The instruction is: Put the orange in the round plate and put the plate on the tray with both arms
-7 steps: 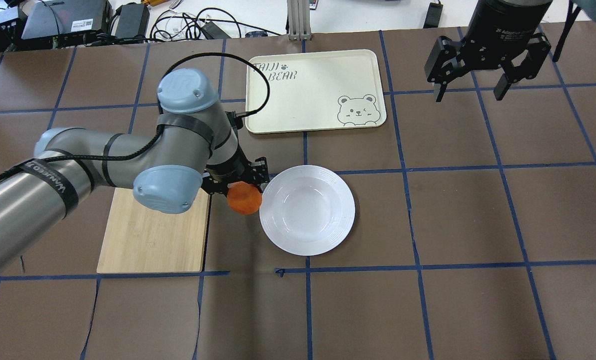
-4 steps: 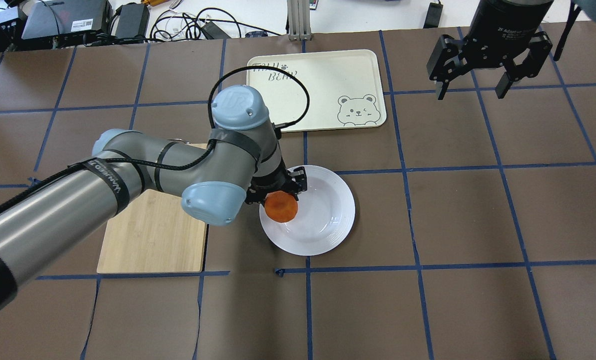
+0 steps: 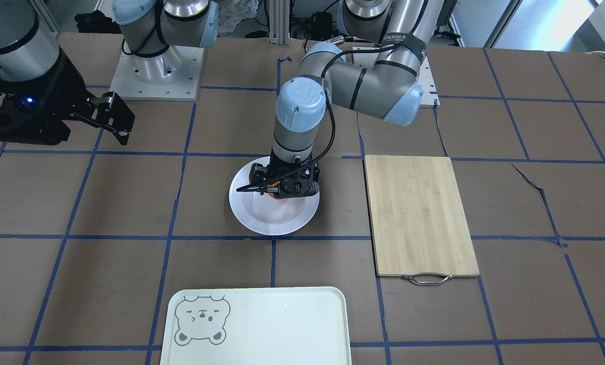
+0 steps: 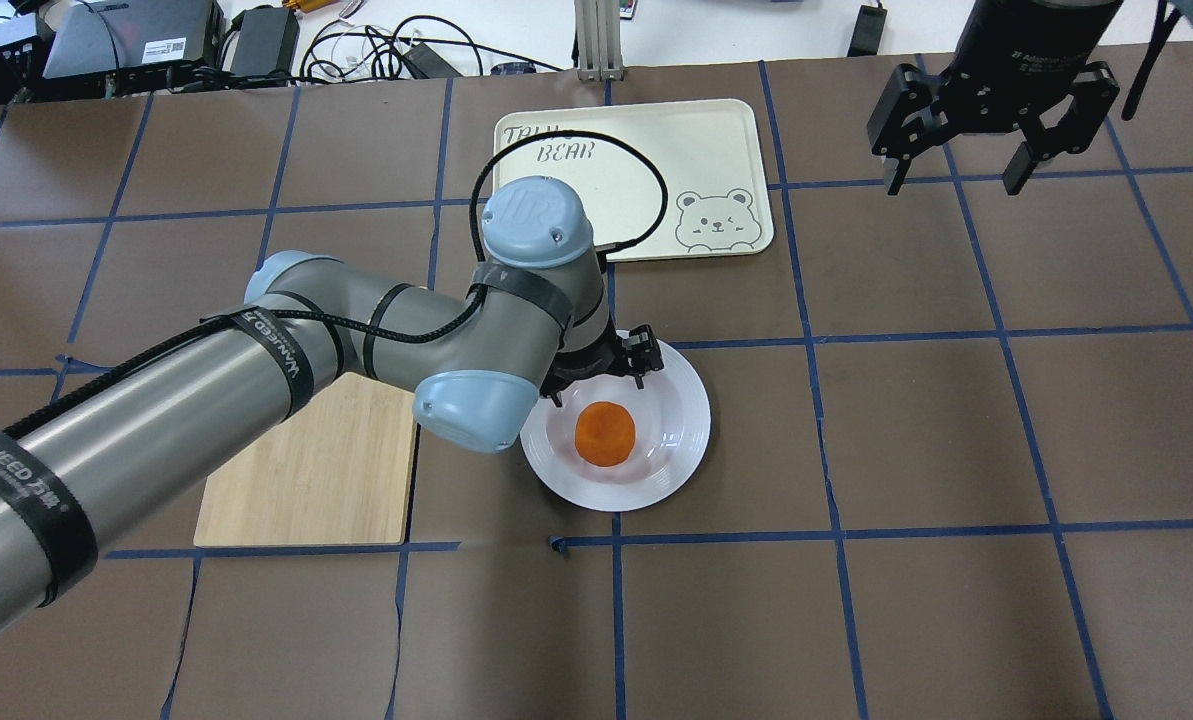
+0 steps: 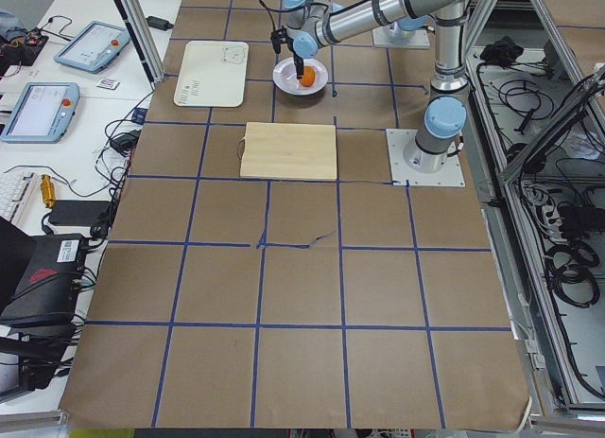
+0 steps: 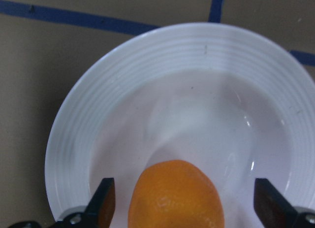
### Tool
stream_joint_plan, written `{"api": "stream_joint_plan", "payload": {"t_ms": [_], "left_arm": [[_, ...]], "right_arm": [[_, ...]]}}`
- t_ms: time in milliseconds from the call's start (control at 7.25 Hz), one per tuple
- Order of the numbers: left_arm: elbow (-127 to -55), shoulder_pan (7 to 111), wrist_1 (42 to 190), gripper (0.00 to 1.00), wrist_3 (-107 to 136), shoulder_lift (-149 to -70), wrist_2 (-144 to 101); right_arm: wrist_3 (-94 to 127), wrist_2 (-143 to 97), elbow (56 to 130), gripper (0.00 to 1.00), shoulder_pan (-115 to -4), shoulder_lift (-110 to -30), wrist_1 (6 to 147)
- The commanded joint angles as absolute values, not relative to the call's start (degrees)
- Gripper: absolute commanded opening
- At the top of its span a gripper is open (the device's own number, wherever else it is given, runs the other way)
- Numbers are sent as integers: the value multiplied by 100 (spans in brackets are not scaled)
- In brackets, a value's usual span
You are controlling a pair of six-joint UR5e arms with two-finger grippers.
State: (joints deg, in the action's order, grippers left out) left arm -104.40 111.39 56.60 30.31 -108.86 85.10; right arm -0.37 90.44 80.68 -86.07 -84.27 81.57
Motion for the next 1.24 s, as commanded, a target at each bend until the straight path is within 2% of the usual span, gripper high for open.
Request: {"api": "stream_joint_plan", "payload": {"t_ms": [0,276,552,828,1103], "left_arm": [[-9576,10577,7092,100,2107,-10549,8710],[-8784,10345,8738,100,1618,-10048,8684],[-8237,10371,9455,100,1626,-9521,8675],[-8366,10354,9510,100,1504,-9160,8727],[-8508,9777,9457,100,718,-8957,9199]], "right_arm": [[0,8922,8060,100,-8631,-8411,8104],[-18,8912,8068,100,-8631,-8359,8121],[-26,8869,8225,100,-8596,-8027,8208],[-44,8685,8864,100,-8570,-7787,9023],[-638,7476,9638,100,-8325,-7778,9831]]}}
